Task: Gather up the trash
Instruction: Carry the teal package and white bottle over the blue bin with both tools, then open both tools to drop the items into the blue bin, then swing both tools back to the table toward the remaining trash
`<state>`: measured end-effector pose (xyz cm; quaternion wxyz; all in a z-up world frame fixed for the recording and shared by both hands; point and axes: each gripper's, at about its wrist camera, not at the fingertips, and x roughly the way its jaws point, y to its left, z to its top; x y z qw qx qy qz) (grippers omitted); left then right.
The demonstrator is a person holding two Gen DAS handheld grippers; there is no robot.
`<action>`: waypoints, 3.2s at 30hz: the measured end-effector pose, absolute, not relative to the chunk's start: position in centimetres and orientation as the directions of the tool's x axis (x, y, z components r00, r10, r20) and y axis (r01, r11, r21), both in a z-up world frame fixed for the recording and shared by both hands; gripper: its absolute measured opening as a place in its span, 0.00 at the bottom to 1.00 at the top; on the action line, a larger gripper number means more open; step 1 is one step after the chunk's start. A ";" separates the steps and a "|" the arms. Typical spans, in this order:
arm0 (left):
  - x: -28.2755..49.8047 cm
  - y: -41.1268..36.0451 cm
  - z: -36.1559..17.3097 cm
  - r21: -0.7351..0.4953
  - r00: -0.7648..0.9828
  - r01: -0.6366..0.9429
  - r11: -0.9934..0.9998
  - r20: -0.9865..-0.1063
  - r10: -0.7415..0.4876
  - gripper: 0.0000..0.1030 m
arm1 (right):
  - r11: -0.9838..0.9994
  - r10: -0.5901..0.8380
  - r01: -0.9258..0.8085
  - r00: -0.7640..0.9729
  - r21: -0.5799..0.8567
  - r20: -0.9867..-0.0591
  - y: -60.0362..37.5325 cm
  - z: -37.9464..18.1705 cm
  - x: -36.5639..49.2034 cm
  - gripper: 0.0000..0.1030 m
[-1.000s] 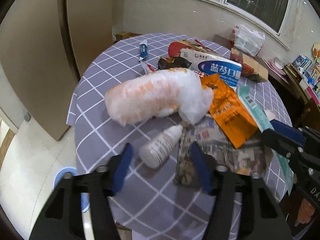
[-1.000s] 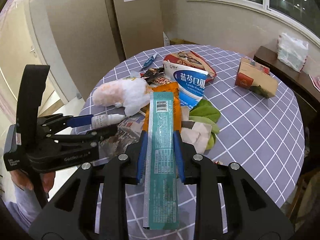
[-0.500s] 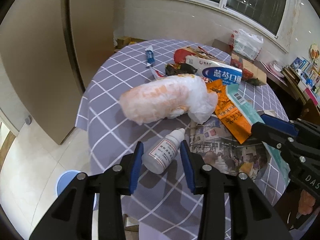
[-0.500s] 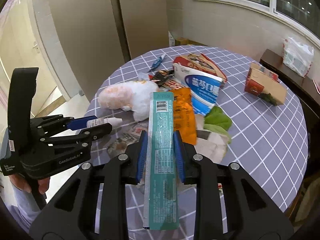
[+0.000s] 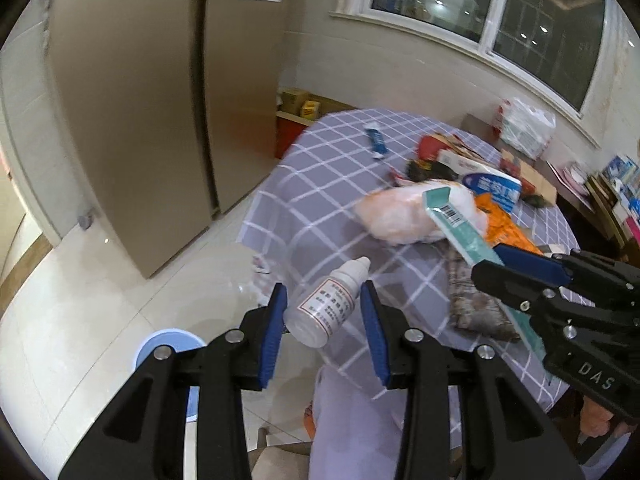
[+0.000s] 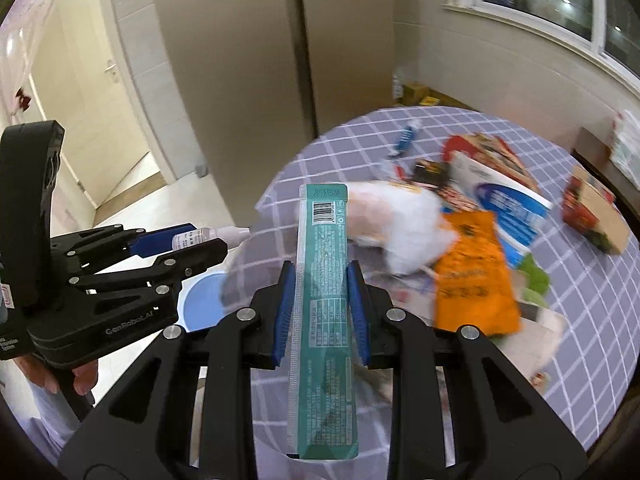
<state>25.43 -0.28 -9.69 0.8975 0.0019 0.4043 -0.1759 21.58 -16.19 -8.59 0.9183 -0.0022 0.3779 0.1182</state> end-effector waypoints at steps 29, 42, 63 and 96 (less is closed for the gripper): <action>28.0 18.7 -17.3 -0.138 0.527 -0.100 0.985 -0.848 -0.065 0.36 | 0.877 0.333 -0.466 0.409 0.119 -0.850 2.9 -17.0 29.7 0.26; 30.4 23.9 -24.2 -0.114 0.399 -0.238 0.965 -0.917 -0.010 0.60 | 0.856 0.346 -0.491 0.304 0.165 -0.888 6.4 -20.6 31.2 0.26; 25.5 28.6 -23.3 -0.070 0.387 -0.366 0.928 -0.918 0.084 0.60 | 0.816 0.402 -0.553 0.338 0.166 -0.851 12.0 -22.3 32.1 0.73; 22.8 22.7 -17.6 -0.058 0.508 -0.285 0.957 -0.856 0.099 0.60 | 0.819 0.448 -0.541 0.389 0.194 -0.805 4.1 -16.9 26.8 0.72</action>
